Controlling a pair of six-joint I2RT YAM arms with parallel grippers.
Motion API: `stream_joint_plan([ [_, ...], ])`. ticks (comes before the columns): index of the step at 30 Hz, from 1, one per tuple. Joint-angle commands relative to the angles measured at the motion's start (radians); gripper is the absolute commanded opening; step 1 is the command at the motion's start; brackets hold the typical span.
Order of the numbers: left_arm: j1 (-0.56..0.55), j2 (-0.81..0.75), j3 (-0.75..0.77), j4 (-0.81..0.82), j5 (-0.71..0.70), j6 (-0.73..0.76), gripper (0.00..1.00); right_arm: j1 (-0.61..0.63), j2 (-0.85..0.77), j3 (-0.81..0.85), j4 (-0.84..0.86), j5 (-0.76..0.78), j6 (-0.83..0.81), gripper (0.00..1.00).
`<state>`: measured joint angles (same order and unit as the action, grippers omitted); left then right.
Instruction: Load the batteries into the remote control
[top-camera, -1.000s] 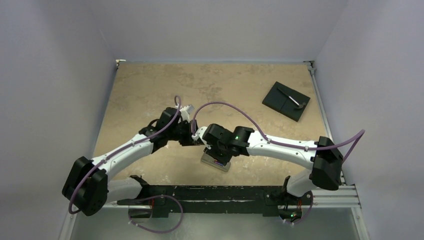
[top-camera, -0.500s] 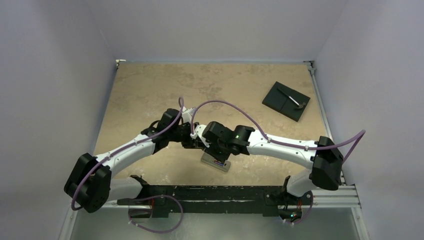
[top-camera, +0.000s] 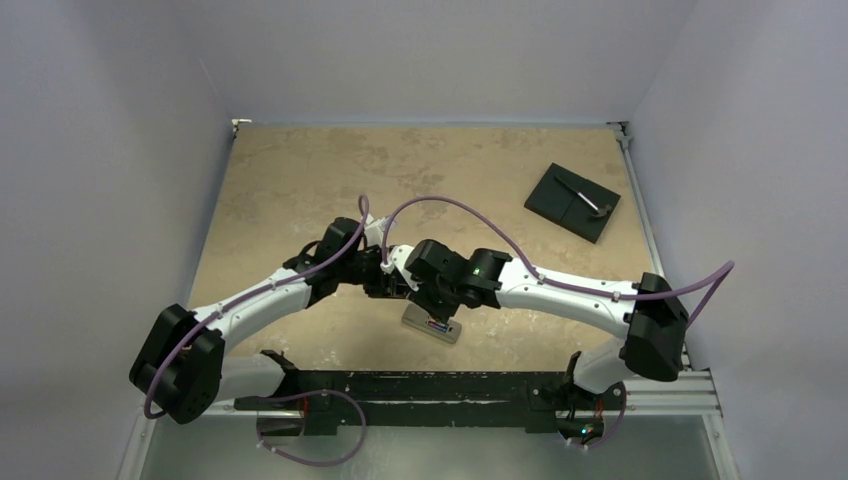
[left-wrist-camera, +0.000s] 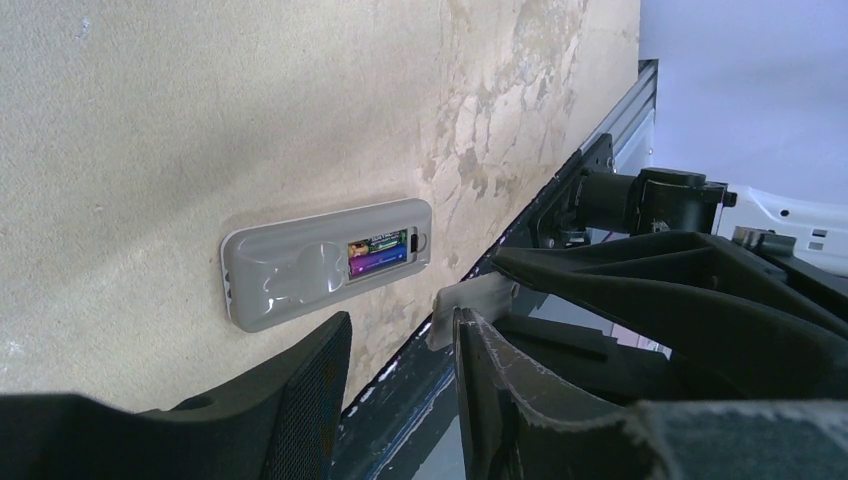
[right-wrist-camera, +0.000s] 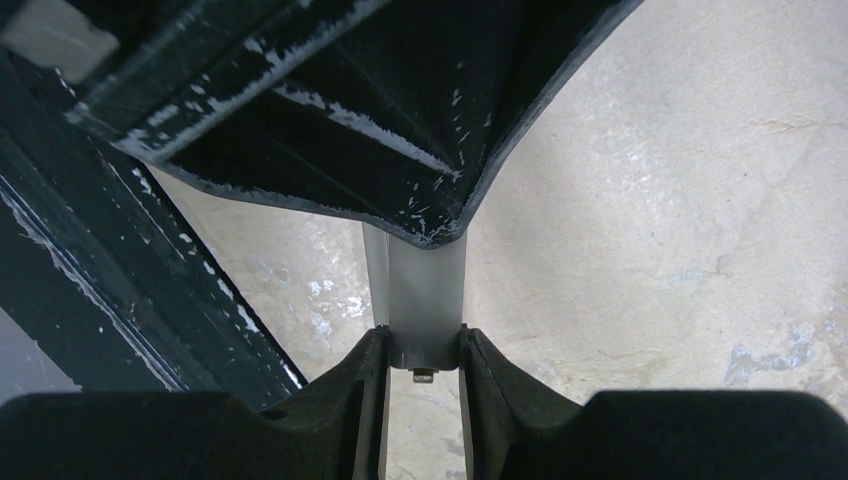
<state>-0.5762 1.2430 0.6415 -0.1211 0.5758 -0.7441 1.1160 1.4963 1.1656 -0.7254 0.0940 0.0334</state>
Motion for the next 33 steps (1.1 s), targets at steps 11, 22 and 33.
stream_joint_plan([
  [11, 0.003, 0.023, -0.006, 0.043, 0.032, 0.014, 0.41, -0.01, -0.112, 0.045, 0.053, 0.014, 0.001, 0.0],
  [22, 0.004, 0.0, 0.046, -0.013, -0.022, 0.026, 0.42, -0.01, -0.088, 0.008, 0.023, 0.003, 0.005, 0.0],
  [33, 0.009, -0.037, 0.093, -0.161, -0.249, 0.043, 0.42, -0.01, -0.071, -0.038, -0.001, -0.009, -0.016, 0.0],
])
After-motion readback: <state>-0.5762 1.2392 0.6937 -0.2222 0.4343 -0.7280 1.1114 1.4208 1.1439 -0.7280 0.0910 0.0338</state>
